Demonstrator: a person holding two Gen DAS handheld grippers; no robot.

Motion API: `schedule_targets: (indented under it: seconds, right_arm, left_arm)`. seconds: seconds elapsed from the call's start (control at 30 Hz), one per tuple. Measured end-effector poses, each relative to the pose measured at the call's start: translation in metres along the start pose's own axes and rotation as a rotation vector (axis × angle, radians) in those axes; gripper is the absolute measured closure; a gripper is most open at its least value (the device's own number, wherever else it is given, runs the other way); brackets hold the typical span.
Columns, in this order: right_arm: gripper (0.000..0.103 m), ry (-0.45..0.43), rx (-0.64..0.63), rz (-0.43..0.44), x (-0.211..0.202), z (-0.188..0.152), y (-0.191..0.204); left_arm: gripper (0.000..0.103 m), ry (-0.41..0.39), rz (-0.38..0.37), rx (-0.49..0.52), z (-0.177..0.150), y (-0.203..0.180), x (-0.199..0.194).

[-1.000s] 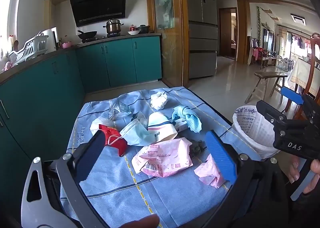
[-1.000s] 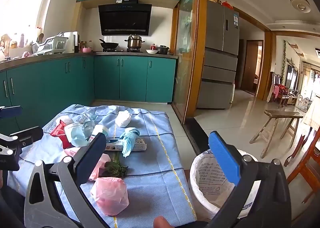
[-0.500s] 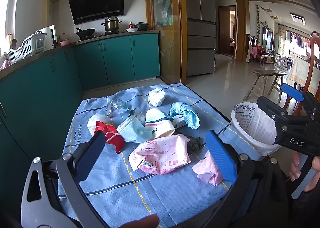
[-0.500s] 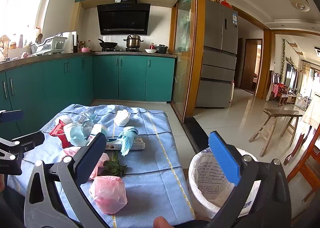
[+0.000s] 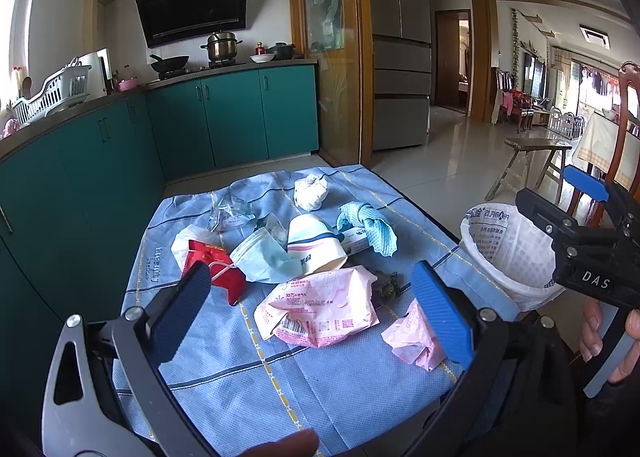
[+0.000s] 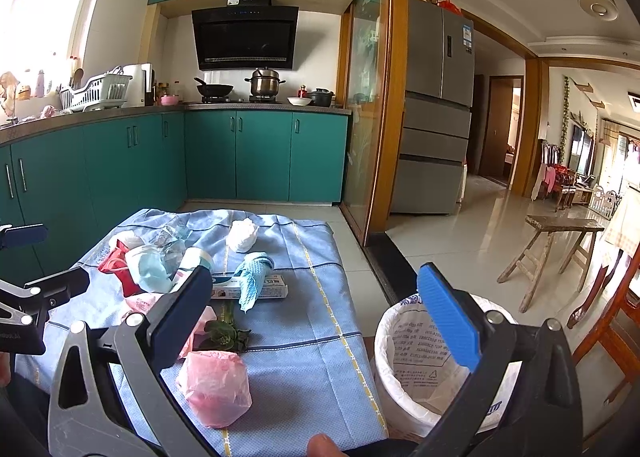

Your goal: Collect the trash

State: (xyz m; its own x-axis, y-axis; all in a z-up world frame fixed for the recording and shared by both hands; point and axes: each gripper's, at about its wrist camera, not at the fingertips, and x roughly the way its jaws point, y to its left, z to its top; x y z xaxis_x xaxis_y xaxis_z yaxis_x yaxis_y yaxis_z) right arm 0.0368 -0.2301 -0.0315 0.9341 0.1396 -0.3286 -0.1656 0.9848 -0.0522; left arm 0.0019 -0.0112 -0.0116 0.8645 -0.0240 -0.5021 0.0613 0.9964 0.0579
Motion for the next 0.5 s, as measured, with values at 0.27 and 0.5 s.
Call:
schedule_targets:
  seconds: [0.27,0.5]
  right_arm:
    - [0.003,0.001,-0.006,0.000,0.0004,-0.0001,0.0010]
    - [0.003,0.003,-0.007,0.000,0.0003,-0.0007,0.0011]
  left_arm:
    - [0.003,0.004,-0.002,0.003,-0.0025,-0.0047,0.0025]
    - [0.003,0.013,-0.005,0.003,-0.0032,-0.0037,0.0022]
